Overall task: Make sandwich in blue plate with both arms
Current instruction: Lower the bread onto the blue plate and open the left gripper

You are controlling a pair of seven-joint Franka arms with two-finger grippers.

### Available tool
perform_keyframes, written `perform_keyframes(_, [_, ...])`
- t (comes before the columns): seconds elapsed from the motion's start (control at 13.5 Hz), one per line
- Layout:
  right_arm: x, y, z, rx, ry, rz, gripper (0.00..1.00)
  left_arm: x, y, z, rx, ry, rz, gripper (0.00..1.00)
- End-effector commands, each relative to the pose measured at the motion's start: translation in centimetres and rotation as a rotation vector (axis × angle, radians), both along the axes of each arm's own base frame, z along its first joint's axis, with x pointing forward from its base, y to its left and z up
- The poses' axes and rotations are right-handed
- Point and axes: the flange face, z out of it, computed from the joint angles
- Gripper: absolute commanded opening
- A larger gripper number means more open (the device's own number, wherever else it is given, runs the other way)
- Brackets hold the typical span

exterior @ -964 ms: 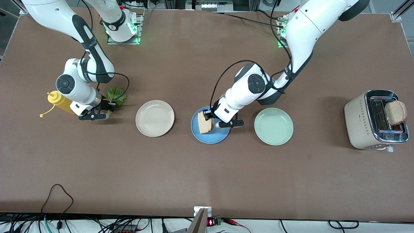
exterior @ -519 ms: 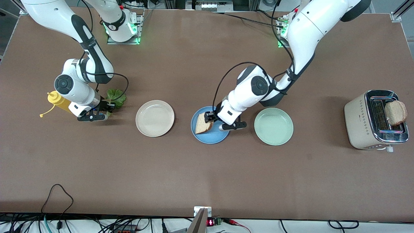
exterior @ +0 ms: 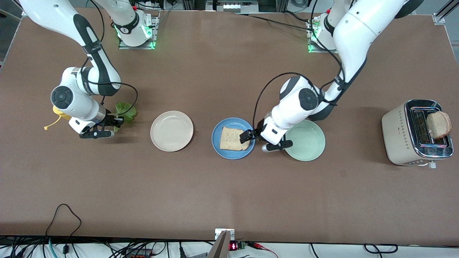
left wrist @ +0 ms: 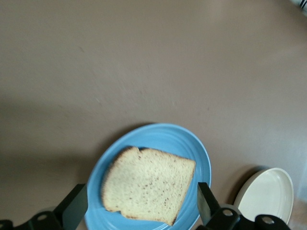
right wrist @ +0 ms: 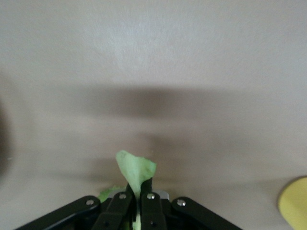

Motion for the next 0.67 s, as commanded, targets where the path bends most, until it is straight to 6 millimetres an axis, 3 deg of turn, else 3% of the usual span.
perform_keyframes(0.0, [2.7,0.8,4.9,0.008,0.045,-0.049,0.0,-0.7,4.1,5.2,0.099,-0.011,-0.002,1.0])
perform_keyframes(0.07, [3.3,1.3,5.9,0.003,0.056,-0.083,0.0,0.2,5.7,7.0,0.12,-0.009,0.009,1.0])
perform_keyframes(0.22, [3.8,5.0,7.7,-0.016,0.073,-0.152,0.0,2.6,10.2,10.4,0.173,-0.027,-0.05,1.0])
perform_keyframes(0.37, [4.0,10.2,9.3,-0.003,0.079,-0.264,0.0,4.8,14.4,13.5,0.206,-0.029,-0.108,1.0])
perform_keyframes(0.59, [3.6,18.3,10.9,0.069,0.095,-0.501,0.0,6.9,19.9,15.8,0.379,-0.12,-0.219,1.0])
